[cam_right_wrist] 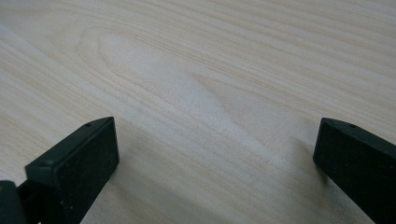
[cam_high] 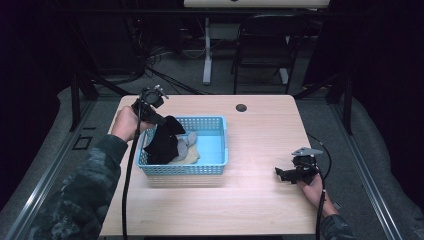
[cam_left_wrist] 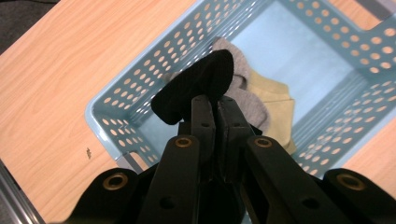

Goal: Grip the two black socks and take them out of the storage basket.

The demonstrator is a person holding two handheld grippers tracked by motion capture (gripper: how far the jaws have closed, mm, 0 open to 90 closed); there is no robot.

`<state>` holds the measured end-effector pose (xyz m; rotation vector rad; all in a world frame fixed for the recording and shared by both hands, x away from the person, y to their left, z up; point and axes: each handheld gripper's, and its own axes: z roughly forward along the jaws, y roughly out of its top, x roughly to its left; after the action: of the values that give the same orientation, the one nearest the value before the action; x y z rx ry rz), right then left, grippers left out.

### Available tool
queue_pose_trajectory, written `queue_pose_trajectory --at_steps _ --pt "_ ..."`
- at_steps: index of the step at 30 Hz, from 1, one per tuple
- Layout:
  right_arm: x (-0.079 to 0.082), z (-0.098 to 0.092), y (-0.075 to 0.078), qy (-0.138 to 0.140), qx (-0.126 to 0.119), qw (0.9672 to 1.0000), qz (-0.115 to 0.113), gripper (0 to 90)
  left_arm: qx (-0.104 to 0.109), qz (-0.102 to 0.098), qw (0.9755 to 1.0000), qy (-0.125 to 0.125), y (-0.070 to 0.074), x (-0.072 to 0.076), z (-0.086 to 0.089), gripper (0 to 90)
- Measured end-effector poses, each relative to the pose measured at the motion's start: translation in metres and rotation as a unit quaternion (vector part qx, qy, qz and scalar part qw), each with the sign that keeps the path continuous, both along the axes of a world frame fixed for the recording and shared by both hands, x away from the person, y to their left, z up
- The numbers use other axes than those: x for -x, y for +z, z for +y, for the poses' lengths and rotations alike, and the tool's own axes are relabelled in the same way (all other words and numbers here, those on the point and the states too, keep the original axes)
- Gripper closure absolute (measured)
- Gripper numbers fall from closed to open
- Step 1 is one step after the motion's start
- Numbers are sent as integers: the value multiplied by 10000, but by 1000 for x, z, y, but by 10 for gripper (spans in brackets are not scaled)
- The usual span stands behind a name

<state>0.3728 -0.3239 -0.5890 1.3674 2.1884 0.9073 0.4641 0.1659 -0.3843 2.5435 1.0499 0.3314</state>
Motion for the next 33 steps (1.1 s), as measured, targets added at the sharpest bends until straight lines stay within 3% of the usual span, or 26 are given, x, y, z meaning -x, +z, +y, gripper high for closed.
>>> queue_pose_trajectory --at_steps 5,16,33 --pt "0 0 0 1 0 10000 0 0 -38 49 10000 -61 7 -3 -3 866" --pt "0 0 0 4 -4 10000 20 0 28 -125 9999 -88 28 -4 -4 866" --pt "0 -1 0 17 0 10000 10 0 73 -266 9996 71 59 -6 7 866"
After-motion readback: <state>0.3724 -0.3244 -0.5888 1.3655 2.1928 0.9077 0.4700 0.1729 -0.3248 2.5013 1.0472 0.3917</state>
